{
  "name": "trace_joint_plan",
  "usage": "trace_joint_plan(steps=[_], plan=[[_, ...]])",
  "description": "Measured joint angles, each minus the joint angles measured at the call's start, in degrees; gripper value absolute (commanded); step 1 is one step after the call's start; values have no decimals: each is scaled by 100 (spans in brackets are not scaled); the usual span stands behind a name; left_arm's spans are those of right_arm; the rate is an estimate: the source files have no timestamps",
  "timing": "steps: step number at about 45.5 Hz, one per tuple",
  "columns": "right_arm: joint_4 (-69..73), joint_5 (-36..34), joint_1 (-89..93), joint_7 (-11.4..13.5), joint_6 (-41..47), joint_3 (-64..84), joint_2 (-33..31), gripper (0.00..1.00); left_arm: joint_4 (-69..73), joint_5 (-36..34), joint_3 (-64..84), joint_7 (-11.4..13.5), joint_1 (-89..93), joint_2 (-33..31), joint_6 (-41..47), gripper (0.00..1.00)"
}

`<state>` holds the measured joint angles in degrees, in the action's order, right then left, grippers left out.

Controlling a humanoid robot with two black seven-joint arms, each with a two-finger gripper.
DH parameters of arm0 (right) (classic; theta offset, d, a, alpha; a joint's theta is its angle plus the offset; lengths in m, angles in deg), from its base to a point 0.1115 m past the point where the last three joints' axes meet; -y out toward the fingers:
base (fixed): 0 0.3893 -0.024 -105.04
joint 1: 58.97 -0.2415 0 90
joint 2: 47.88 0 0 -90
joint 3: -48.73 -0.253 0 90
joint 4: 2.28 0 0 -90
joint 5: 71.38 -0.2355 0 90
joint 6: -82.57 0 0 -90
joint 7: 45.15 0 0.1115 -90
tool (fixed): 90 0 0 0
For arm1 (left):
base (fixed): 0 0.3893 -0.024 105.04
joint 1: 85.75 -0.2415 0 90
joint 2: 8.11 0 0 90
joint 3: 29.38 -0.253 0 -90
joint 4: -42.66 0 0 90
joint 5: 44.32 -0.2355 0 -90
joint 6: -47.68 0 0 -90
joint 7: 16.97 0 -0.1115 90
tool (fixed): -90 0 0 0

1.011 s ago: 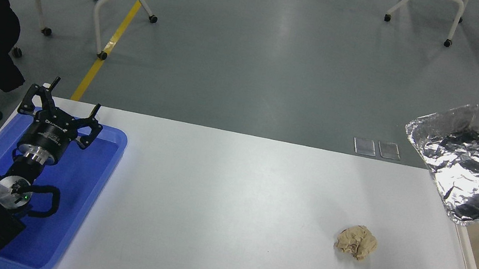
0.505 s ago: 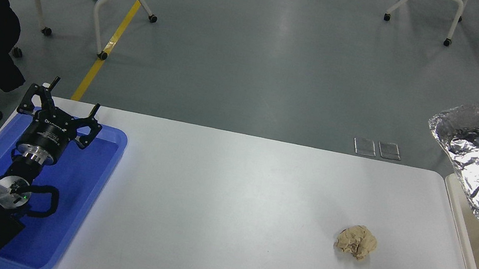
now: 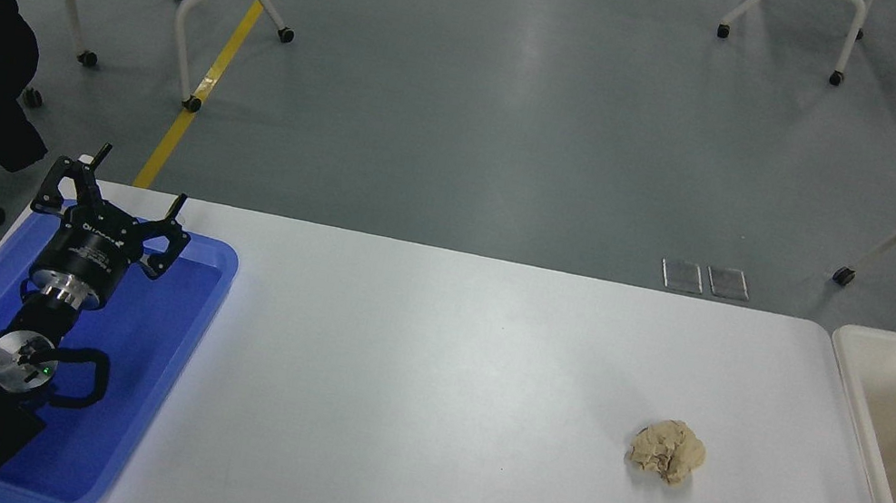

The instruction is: Pick up foil plate and place in dustbin

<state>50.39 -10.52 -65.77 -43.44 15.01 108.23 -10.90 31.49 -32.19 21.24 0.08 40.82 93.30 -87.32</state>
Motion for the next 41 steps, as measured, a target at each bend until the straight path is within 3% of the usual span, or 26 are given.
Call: trace_joint_plan(steps=[18,27,39,40,41], plan=[[-2456,-212,3449,-4,-1011,-1901,968,0,0,0,0,7,-4,3,0,100],[-3593,-1036,4429,-9,-1149,-2634,1666,0,-1,1,0,7,-4,1,0,100],[-4156,-1700,4923,-17,-1212,-2917,2027,0,0,1,0,6,-4,2,0,100],[-4179,-1728,4949,-21,-1215,-2928,2040,3,0,0,0,6,-4,2,0,100],[-4200,-1754,4972,-24,-1219,-2943,2051,15,0,0,0,6,-4,2,0,100]])
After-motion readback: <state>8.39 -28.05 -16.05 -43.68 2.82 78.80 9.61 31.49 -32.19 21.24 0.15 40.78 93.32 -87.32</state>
